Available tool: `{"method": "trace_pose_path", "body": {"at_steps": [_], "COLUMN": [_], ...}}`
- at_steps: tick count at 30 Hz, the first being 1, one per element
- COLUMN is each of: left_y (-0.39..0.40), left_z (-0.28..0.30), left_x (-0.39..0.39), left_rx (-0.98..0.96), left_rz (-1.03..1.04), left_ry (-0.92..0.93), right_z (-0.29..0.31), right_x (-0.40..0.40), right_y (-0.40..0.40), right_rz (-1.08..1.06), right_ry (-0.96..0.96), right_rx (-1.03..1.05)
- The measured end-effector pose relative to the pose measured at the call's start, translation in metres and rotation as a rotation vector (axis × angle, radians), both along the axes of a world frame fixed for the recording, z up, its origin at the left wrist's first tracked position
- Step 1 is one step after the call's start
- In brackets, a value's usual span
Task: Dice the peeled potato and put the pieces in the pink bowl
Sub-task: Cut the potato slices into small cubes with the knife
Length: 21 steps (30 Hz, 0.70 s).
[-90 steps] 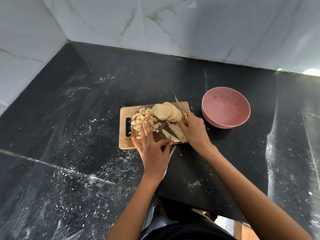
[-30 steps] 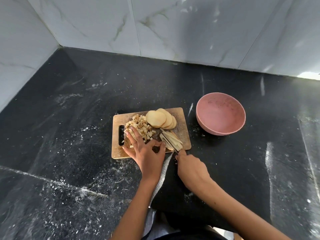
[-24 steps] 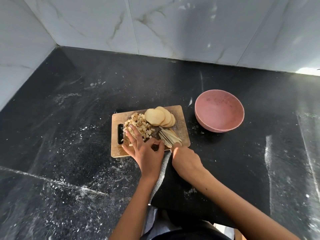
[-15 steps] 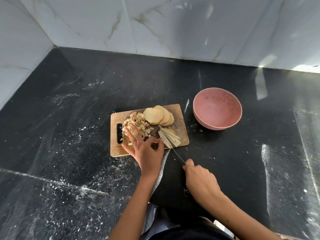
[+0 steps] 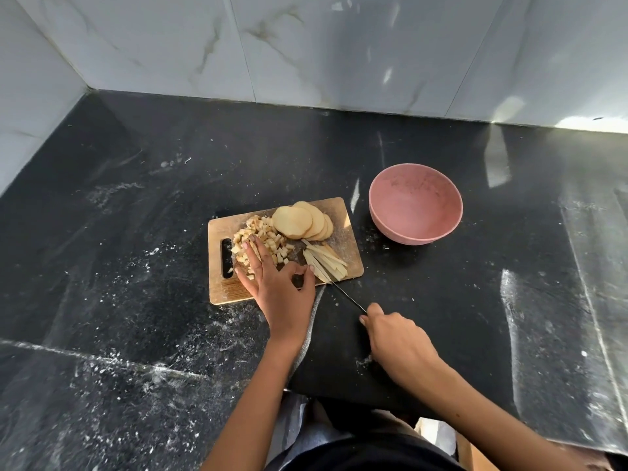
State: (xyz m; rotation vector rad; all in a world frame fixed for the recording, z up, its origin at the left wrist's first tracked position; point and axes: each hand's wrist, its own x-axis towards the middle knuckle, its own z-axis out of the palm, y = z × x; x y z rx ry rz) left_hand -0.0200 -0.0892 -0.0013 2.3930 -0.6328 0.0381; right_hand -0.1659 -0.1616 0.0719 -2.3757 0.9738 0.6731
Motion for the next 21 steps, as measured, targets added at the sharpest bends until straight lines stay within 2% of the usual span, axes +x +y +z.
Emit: {"method": "trace_pose_path", "body": {"at_steps": [6, 10, 13, 16, 19, 21], "left_y": [0.001, 0.005, 0.011, 0.016, 0.008, -0.005], "left_z": [-0.006, -0.008, -0.003, 0.008, 0.022, 0.027], "left_x": [0.0, 0.002, 0.01, 0.03, 0.054, 0.066], "left_rx": [-0.005, 0.001, -0.026, -0.022, 0.133, 0.239], "left_rz": [-0.04, -0.089, -0.202, -0.504, -0.914, -1.108], "left_ry": [-0.057, -0.075, -0.14, -0.242, -0.377, -0.418], "right_z": [0.0, 0.007, 0.011, 0.011, 0.01, 0.008], "right_x": [-0.007, -0.013, -0.013, -0.012, -0.008, -0.005], "right_y": [-0.001, -0.005, -0.014, -0.025, -0.033, -0.036], "right_rz": [0.007, -0.022, -0.059, -0.12, -0.184, -0.222], "right_ry": [0.02, -0.052, -0.126, -0.182, -0.235, -0.27], "right_rx": [0.027, 0.025, -0.012, -0.036, -0.032, -0.019]}}
